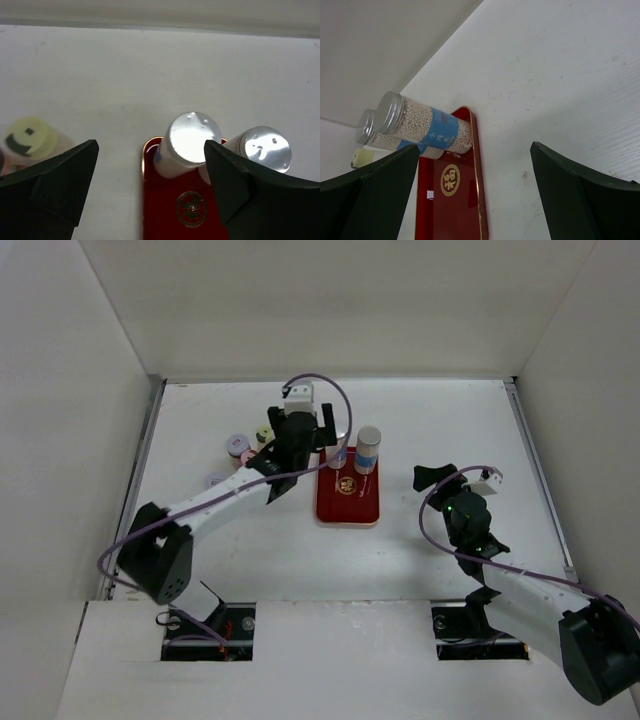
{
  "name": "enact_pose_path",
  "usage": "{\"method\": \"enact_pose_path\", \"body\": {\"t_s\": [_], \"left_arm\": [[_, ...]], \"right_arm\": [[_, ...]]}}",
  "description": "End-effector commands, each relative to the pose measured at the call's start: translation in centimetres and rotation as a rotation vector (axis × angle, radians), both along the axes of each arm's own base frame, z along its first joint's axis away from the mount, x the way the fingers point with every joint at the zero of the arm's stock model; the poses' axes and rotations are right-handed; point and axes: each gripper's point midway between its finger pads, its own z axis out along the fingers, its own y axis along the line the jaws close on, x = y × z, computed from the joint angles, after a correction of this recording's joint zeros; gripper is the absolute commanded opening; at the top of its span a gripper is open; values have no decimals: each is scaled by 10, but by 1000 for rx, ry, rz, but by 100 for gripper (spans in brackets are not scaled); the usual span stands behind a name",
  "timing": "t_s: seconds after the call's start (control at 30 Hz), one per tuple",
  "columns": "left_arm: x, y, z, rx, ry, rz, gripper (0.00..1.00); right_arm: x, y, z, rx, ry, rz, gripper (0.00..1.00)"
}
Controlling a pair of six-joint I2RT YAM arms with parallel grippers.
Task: Organize the condiment bottles
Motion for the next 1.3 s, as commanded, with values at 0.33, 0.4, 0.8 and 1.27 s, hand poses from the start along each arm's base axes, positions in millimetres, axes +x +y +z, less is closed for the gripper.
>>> {"method": "enact_pose_path", "body": {"t_s": [0.33,0.4,0.8,1.27], "left_arm": [[-53,148,-32,-6,67,271,80],[-50,153,-42,8,84,289,80],[-28,166,-76,30,136,327,73],[-23,162,-71,10,111,320,27]], "right_arm": [[4,14,19,20,-68,57,86],[2,14,21,25,-79,63,72],[1,14,17,27,-72,63,91],[3,15,16,22,-65,64,95]]}}
